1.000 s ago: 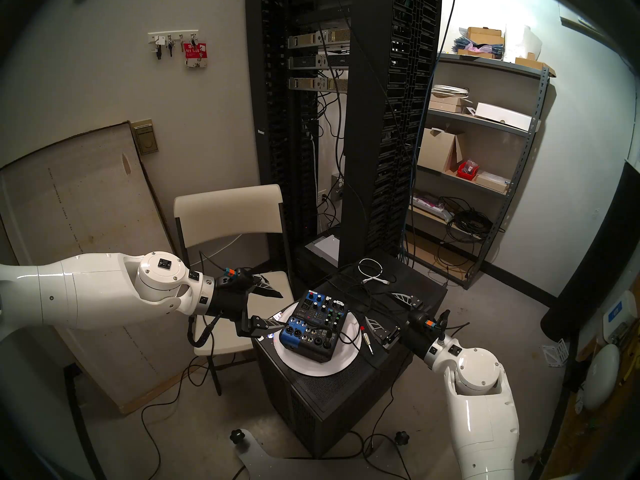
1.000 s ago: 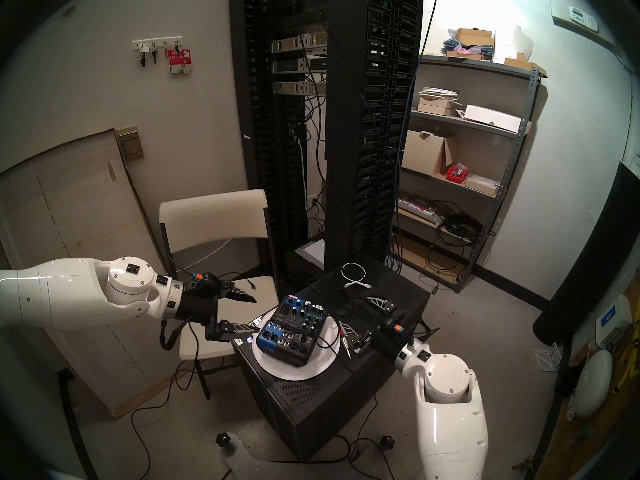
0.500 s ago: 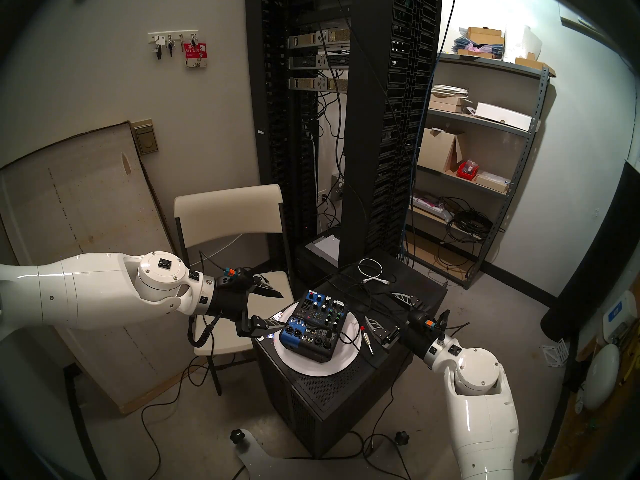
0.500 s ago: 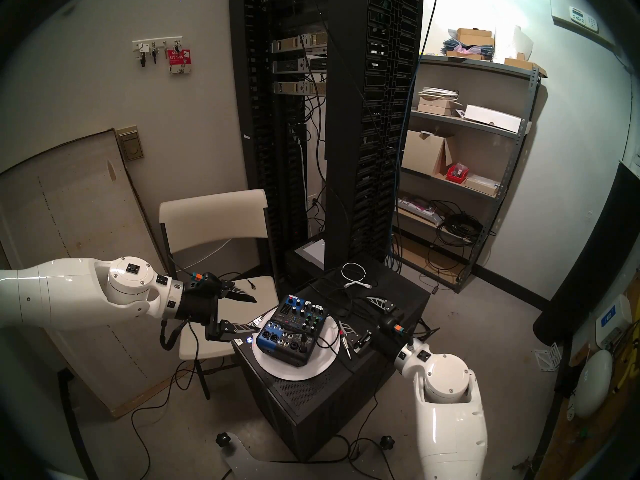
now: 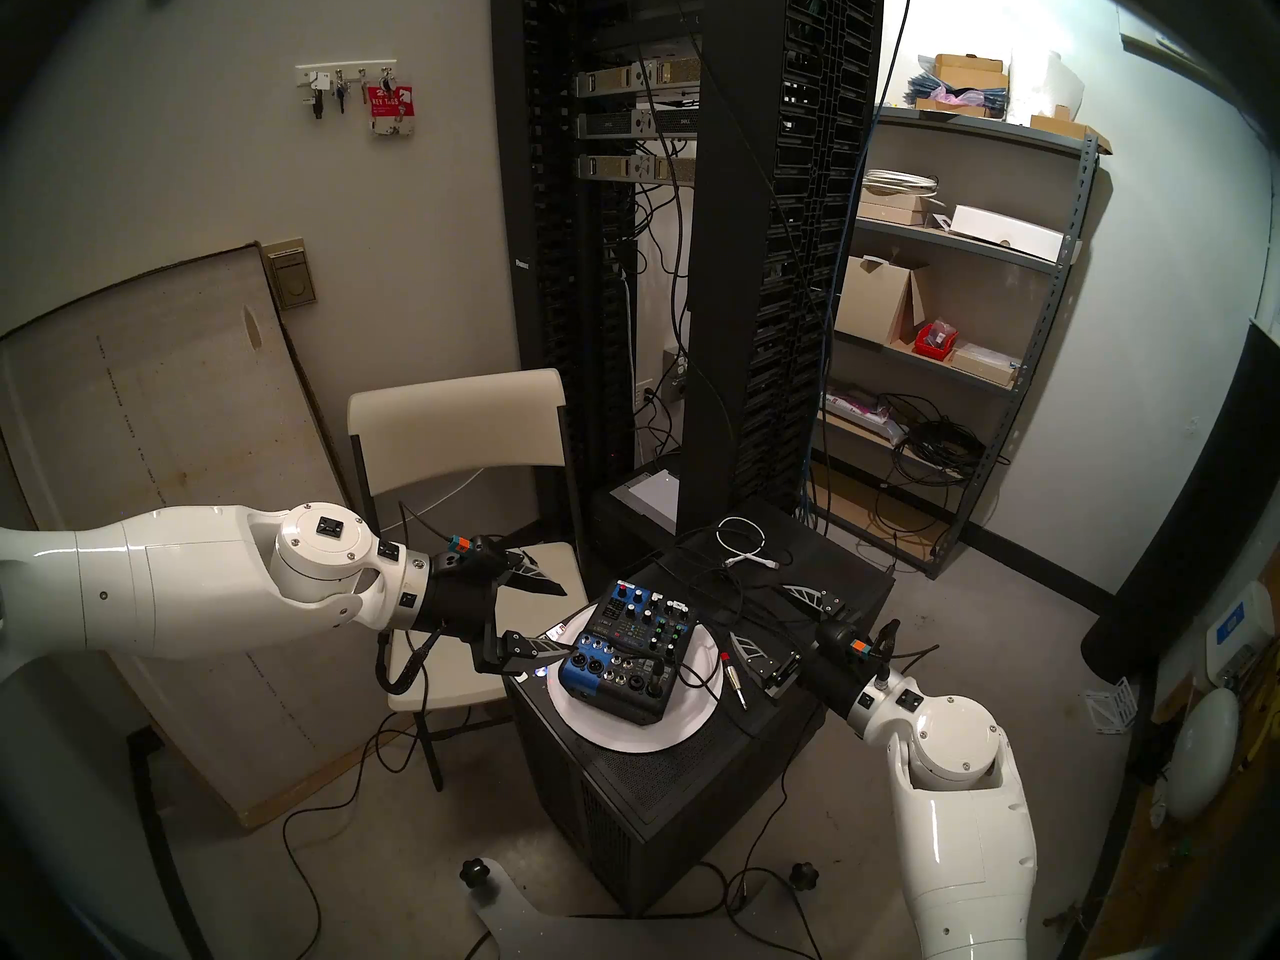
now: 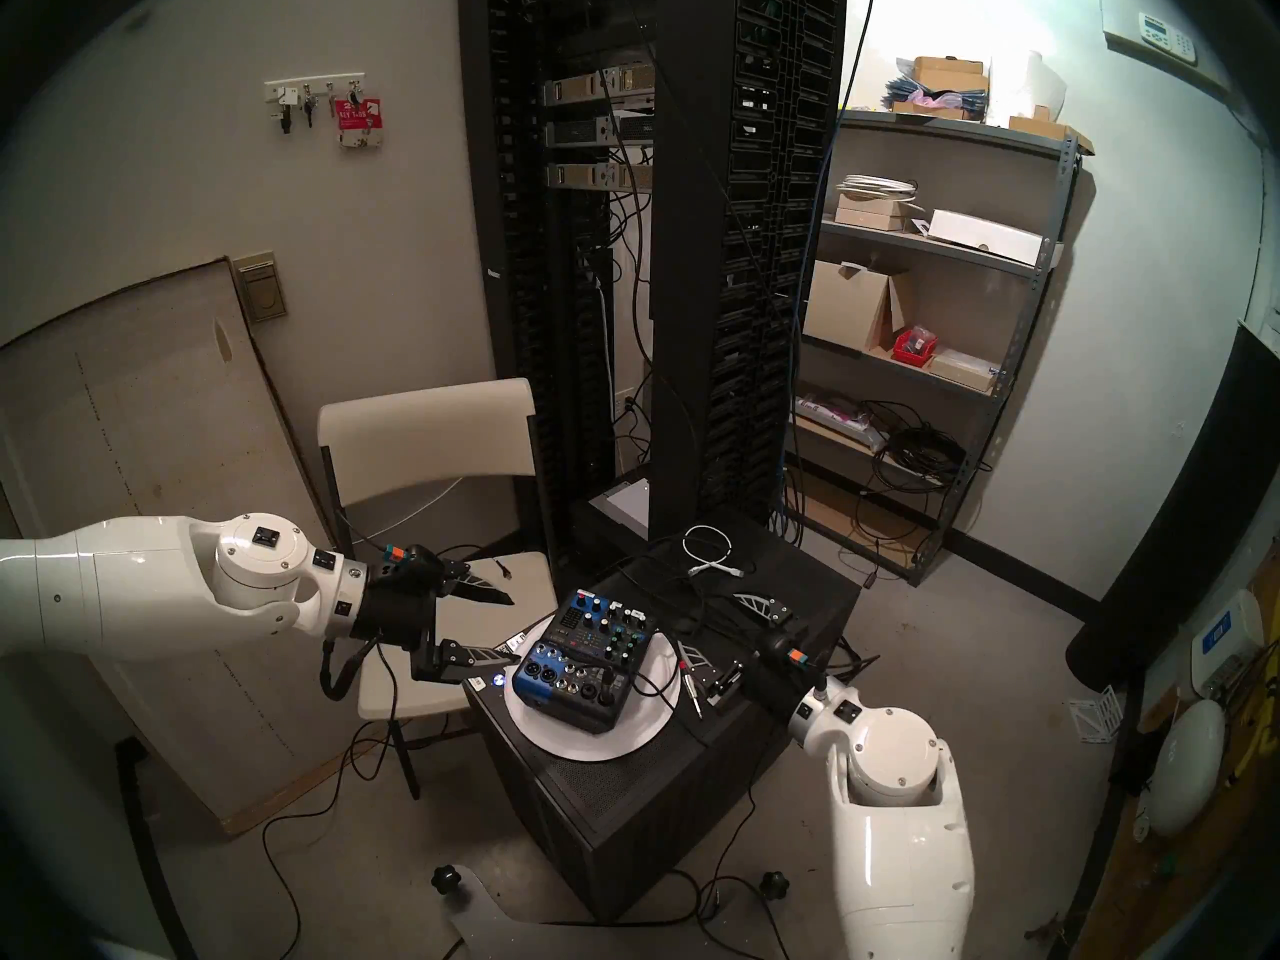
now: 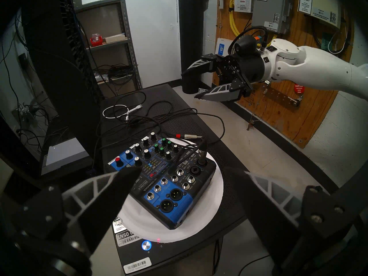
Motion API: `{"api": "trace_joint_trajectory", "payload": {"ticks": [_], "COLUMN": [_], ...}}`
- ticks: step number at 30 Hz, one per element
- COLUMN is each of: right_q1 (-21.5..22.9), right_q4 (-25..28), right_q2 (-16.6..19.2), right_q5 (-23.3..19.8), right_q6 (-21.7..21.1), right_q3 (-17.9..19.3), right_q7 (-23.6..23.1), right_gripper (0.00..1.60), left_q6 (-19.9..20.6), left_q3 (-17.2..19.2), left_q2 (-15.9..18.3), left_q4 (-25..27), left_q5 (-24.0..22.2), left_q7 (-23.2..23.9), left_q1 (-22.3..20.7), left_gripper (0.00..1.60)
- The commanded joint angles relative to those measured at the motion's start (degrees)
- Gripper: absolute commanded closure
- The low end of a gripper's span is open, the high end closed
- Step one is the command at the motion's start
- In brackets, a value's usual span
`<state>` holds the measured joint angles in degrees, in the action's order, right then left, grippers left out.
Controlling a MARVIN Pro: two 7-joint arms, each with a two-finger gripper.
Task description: Insert aux cable
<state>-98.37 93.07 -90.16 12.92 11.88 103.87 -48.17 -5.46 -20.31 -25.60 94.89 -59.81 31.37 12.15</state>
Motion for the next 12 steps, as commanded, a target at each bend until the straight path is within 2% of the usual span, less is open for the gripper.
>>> {"api": "trace_joint_trajectory", "payload": {"ticks": [1, 12], "right_q1": [0.7, 0.7], "right_q4": [1.3, 1.3], "right_q2": [-0.1, -0.2], "right_q5": [-0.3, -0.3], "right_q6": [0.3, 0.3], "right_q3": [0.0, 0.1], "right_q7": [0.1, 0.0], "right_gripper": [0.0, 0.0], "left_q6": [-0.2, -0.2], "left_q3": [0.8, 0.8], "left_q2": [-0.1, -0.1], "left_q4": [0.1, 0.1], "left_q5": [0.0, 0.0], "left_q7": [0.1, 0.1], "left_q1": [-0.9, -0.9], "left_gripper": [0.0, 0.0]}}
